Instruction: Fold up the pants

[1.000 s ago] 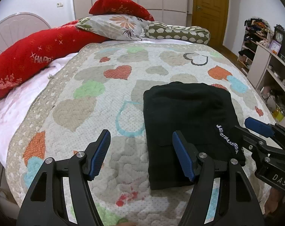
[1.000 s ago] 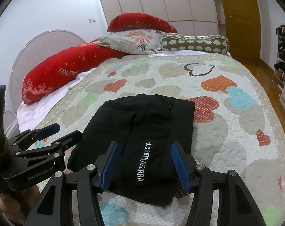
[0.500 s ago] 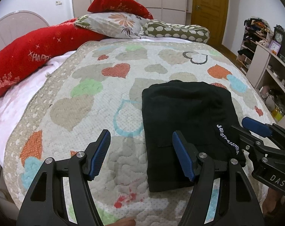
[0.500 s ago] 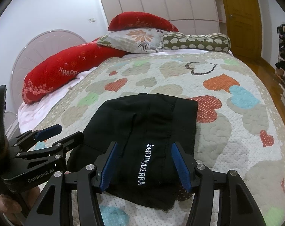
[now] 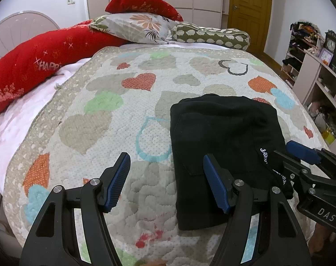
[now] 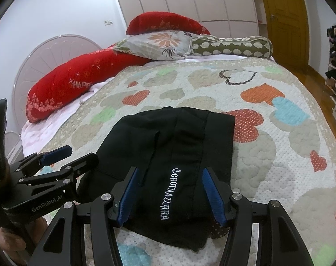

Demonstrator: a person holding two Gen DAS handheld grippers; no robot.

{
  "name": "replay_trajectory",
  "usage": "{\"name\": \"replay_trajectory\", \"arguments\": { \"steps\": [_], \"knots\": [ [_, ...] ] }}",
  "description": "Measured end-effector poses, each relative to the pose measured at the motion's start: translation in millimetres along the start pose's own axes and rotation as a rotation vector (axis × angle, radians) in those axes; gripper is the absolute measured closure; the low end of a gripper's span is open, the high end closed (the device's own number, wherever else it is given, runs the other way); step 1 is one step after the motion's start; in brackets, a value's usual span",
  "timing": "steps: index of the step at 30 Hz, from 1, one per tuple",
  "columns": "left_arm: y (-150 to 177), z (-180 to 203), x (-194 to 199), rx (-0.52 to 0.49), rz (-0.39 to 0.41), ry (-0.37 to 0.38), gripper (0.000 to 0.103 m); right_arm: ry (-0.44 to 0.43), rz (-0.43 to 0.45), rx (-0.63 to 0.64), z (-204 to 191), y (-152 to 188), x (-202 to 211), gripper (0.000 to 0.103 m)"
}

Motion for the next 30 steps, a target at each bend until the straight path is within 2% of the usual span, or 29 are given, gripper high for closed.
{"name": "replay_trajectory", "arguments": {
  "steps": [30],
  "knots": [
    [-8.6,5.9,2.1,-0.013,0.027,0.001,0.035,0.001,0.007,-0.002,4.4,-6.8,-1.5,0.042]
  ]
}}
Point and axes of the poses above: each gripper's, at about its wrist camera, not at the fingertips, and x roughly against the way its jaws point, z to its right, y to its underside, the point moved 3 cm from there along -x, roughly the way its jaws point, and after that the axes turned 9 degrees about y, right-handed, at the moved point
